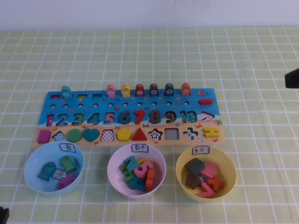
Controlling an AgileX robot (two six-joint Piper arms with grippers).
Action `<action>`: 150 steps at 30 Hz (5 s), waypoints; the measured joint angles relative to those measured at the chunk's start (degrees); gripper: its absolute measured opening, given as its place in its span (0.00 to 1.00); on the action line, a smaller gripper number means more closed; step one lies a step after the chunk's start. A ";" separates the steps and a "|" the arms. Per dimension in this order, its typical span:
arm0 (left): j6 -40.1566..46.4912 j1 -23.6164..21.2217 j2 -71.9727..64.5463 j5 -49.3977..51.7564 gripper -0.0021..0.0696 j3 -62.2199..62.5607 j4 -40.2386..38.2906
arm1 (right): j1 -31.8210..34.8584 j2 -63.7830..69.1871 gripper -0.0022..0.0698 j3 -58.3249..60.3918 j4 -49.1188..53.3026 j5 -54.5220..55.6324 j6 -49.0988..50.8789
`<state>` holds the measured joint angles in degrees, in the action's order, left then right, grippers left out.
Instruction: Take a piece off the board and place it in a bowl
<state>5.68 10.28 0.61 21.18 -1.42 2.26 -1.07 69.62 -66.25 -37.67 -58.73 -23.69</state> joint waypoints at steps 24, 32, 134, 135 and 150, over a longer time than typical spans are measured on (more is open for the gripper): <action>0.00 0.00 0.00 0.40 0.02 0.00 9.36 | -21.30 59.06 0.01 -62.91 36.07 -12.09 15.89; 0.00 0.00 0.00 0.53 0.02 0.00 11.20 | -23.03 63.66 0.02 -63.64 34.54 -12.22 15.89; 0.09 0.00 0.00 0.66 0.02 0.00 11.40 | -29.88 21.86 0.34 -22.02 35.42 -12.59 20.24; 0.09 0.00 0.00 0.66 0.02 0.00 11.40 | -29.88 19.58 0.34 -19.15 34.31 -12.59 20.33; 0.09 0.00 0.00 0.66 0.02 0.00 11.40 | -36.88 21.04 0.34 -14.80 30.06 -6.61 18.83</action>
<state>5.77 10.28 0.61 21.84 -1.42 13.66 -37.95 90.66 -81.05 -7.61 -65.34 -4.86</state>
